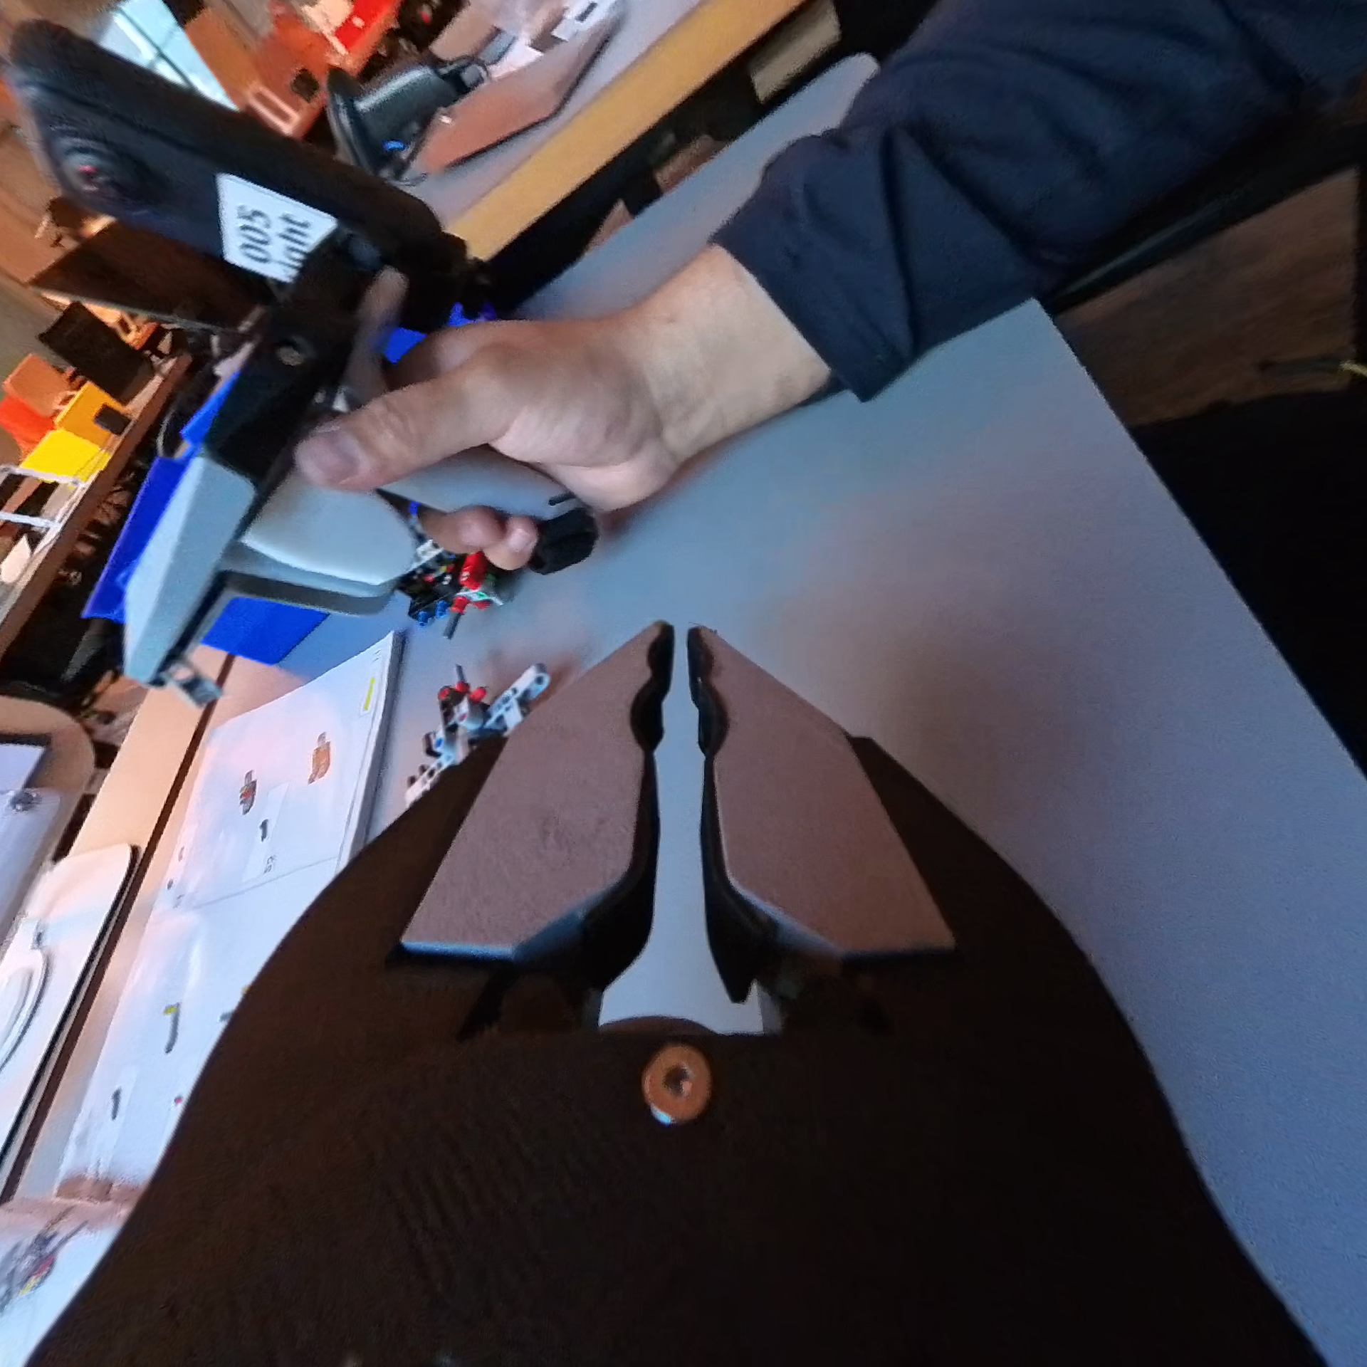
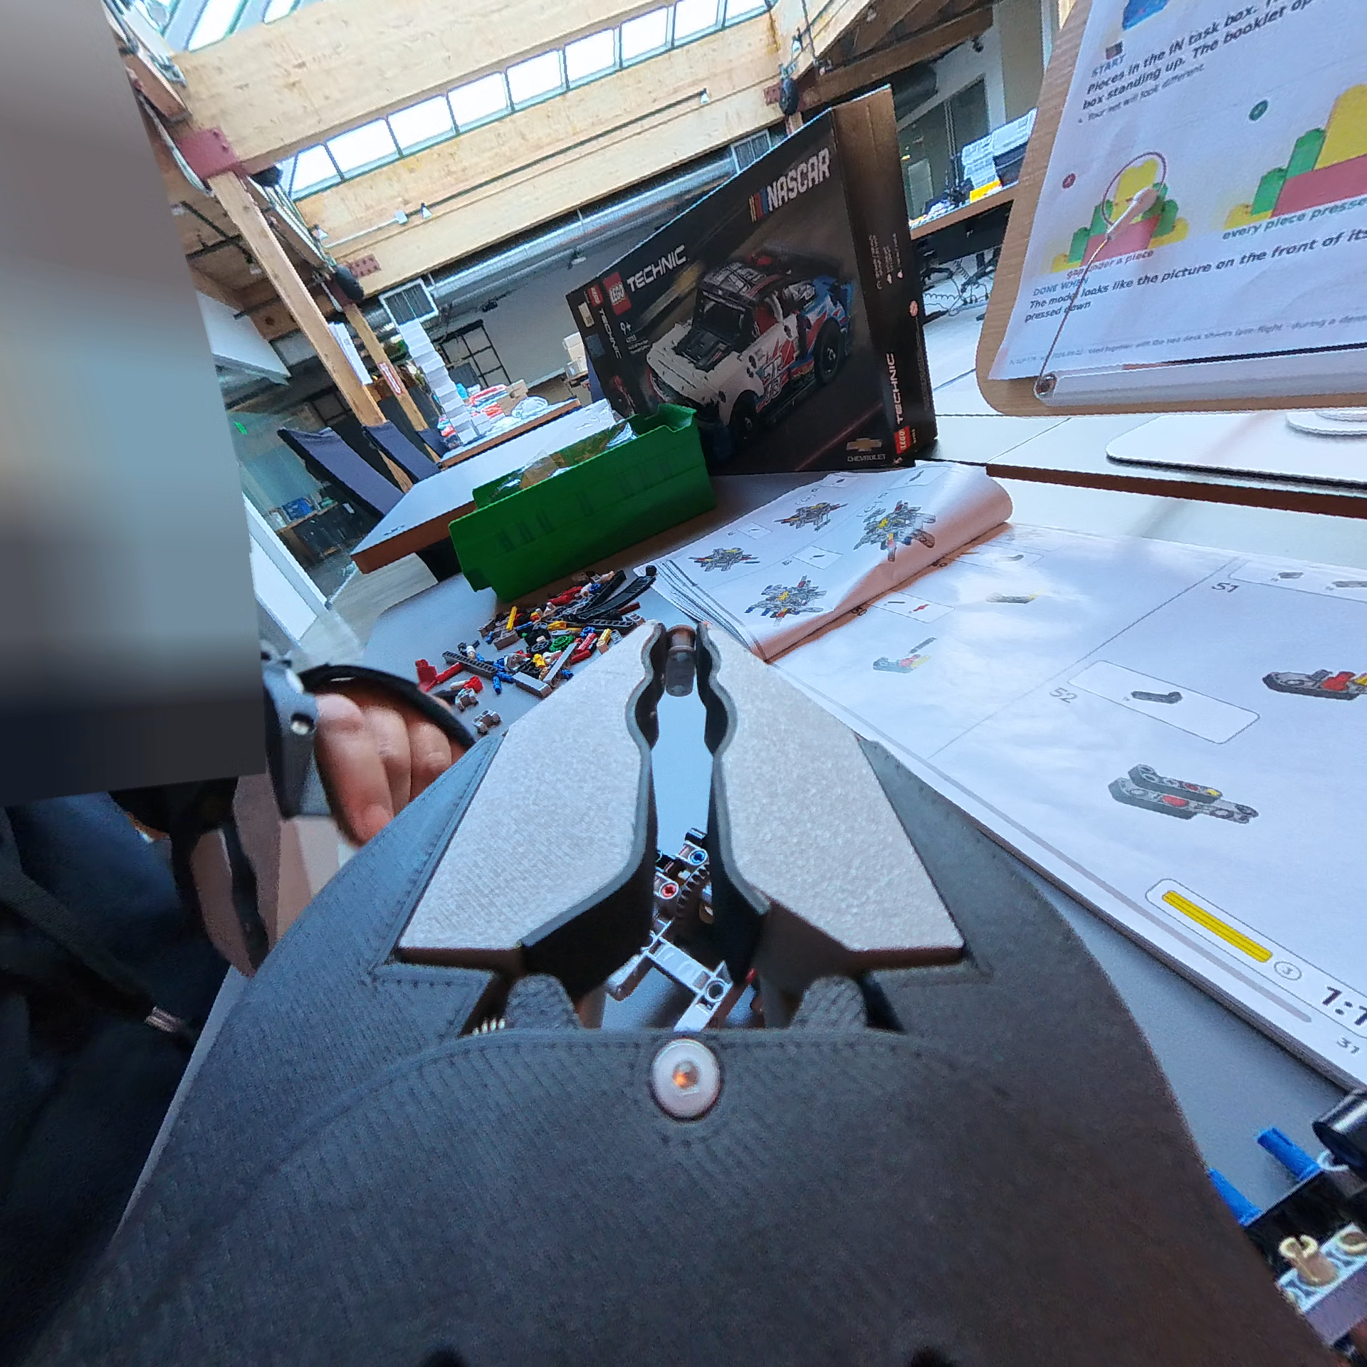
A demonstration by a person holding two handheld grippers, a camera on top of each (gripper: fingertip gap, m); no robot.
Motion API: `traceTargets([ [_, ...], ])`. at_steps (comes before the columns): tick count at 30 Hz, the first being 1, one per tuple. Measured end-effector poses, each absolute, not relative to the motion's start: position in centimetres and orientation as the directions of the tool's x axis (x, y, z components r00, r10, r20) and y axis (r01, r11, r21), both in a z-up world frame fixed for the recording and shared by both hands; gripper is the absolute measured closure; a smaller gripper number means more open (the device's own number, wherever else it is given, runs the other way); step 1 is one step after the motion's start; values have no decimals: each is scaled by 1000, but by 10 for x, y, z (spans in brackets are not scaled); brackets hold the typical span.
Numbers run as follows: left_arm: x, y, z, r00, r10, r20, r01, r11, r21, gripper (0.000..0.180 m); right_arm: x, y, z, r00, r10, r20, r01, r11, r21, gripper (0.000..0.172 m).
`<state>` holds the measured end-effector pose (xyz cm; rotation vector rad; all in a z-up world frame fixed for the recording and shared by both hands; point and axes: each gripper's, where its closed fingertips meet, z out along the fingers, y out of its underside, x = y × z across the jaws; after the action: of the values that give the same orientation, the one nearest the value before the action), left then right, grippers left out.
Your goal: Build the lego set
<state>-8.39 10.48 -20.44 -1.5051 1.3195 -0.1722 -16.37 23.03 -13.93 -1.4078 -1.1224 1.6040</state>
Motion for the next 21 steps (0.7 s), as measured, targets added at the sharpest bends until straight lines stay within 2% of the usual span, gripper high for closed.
traceTargets([
  [5,-81,101,-215,307,-769,-561,-680,234,-694,180,-165,229,-141,-155,915,-373,39,-371,-928,168],
  [21,-80,97,-223,238,-744,-624,-732,285,-619,180,-167,230,-146,-155,906,-393,54,-389,-919,168],
])
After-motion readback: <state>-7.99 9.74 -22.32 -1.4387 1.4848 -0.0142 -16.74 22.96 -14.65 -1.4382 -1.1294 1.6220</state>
